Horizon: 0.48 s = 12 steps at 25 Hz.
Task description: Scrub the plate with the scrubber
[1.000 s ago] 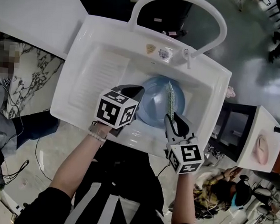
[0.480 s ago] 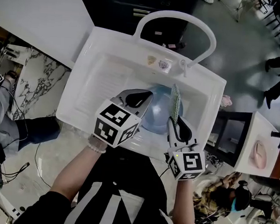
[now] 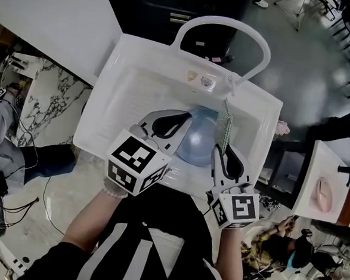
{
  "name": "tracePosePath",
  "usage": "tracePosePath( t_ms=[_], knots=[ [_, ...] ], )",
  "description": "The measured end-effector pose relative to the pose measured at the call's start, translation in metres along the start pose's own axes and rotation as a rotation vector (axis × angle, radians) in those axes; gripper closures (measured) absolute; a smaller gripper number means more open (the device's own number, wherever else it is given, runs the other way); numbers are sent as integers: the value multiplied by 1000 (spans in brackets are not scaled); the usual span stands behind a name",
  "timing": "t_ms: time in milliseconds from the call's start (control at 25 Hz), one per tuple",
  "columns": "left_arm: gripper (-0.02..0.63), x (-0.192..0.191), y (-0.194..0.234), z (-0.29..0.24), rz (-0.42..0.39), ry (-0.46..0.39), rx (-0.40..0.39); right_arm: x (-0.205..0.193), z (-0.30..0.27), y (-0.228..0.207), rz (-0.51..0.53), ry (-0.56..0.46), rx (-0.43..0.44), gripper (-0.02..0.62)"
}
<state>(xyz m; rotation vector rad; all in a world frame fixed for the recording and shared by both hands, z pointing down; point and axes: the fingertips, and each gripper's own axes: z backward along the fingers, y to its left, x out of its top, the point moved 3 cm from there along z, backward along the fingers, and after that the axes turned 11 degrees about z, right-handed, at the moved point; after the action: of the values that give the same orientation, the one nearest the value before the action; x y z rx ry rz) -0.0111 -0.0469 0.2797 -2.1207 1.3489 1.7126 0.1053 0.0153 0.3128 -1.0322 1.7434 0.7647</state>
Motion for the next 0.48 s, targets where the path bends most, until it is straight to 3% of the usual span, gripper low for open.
tracePosePath(
  t_ms=[480],
  knots=[
    [607,9,1,7,-2,-27,-2,10,-7,9,45,-1,30,508]
  ],
)
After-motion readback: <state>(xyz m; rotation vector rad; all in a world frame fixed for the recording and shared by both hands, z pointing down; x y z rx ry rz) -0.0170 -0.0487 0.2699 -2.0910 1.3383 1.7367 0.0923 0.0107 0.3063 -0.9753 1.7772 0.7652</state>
